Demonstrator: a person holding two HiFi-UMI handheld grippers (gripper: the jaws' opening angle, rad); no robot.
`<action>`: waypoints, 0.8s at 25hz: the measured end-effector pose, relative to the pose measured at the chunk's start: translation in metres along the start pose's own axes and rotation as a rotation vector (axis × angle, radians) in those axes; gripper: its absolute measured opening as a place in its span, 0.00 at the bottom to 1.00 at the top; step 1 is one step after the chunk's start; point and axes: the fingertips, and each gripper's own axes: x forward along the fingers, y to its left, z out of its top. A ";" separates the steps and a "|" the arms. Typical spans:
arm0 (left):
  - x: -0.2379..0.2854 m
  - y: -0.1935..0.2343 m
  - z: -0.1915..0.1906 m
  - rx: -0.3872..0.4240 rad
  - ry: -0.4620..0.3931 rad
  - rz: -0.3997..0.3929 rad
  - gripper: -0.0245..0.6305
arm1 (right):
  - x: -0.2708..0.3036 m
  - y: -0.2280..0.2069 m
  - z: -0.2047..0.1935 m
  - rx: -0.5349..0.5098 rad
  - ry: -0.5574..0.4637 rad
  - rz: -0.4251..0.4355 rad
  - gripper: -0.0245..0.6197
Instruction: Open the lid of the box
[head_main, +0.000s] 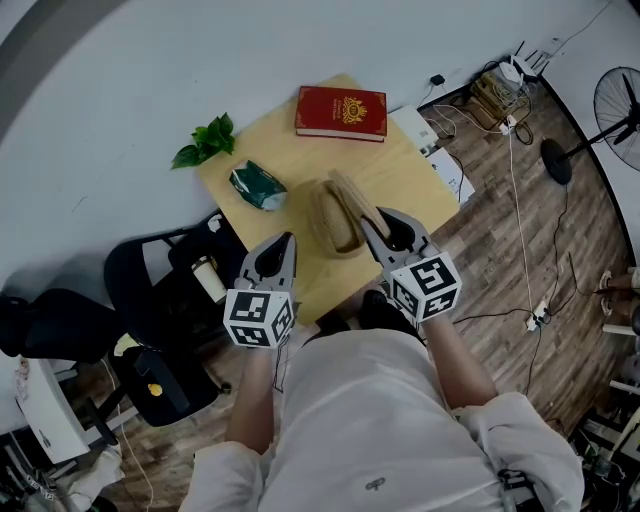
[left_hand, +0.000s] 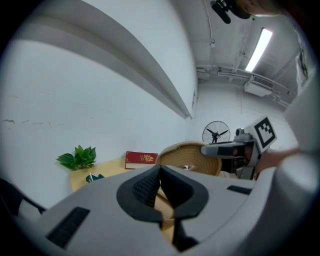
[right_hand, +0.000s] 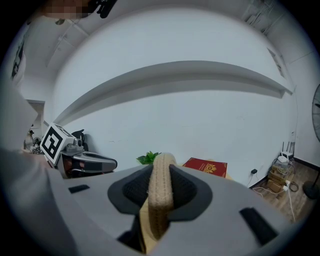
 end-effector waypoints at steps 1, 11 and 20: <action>0.000 0.000 0.000 0.000 0.000 -0.002 0.05 | 0.000 0.000 0.000 -0.001 0.000 0.000 0.18; 0.003 0.001 0.000 -0.001 0.003 -0.005 0.05 | 0.002 -0.003 -0.001 0.000 0.004 -0.001 0.18; 0.004 0.005 0.001 -0.001 0.009 -0.006 0.05 | 0.007 -0.005 0.001 0.008 0.002 -0.003 0.18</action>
